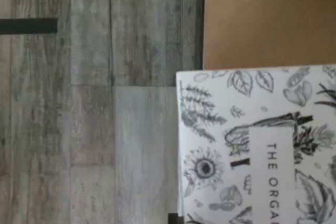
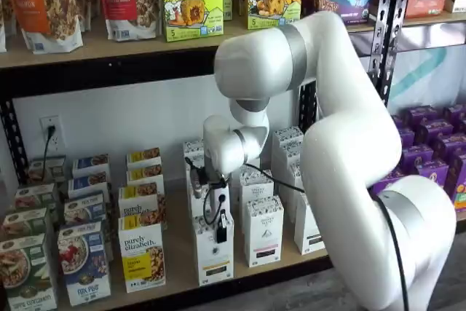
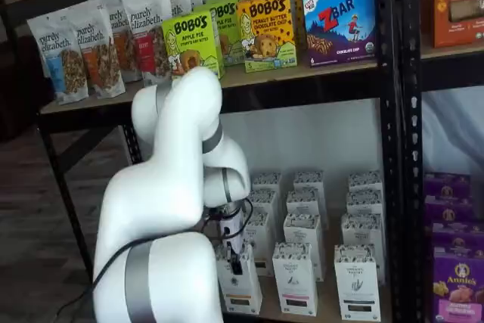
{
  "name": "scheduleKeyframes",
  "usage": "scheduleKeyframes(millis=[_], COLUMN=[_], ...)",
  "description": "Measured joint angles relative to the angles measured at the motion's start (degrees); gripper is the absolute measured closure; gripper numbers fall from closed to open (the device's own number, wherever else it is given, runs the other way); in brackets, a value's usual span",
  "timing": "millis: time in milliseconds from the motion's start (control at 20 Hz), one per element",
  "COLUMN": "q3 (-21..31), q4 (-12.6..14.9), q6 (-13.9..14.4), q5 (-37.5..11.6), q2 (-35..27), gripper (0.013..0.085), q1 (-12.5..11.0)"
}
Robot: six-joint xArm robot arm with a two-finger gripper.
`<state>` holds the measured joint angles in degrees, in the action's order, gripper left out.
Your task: Pick up the white box with a yellow strip in the middle, on the bottom shelf, the fourth box from the left
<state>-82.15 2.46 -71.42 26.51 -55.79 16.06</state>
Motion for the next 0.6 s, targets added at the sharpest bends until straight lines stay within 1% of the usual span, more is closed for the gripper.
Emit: scheduleKeyframes(millis=[100, 200, 350, 600], q3=[2.5, 3.6, 6.6, 11.7], q4=[-0.4, -0.5, -0.2, -1.0], q6=[-0.2, -0.3, 0.1, -0.4], q5=[-0.9, -1.1, -1.8, -3.9], q2=[1.7, 2.5, 4.6, 8.3], gripper=[0.045, 0.045, 0.045, 0.045], q1=[0.2, 0.2, 0.3, 0.6])
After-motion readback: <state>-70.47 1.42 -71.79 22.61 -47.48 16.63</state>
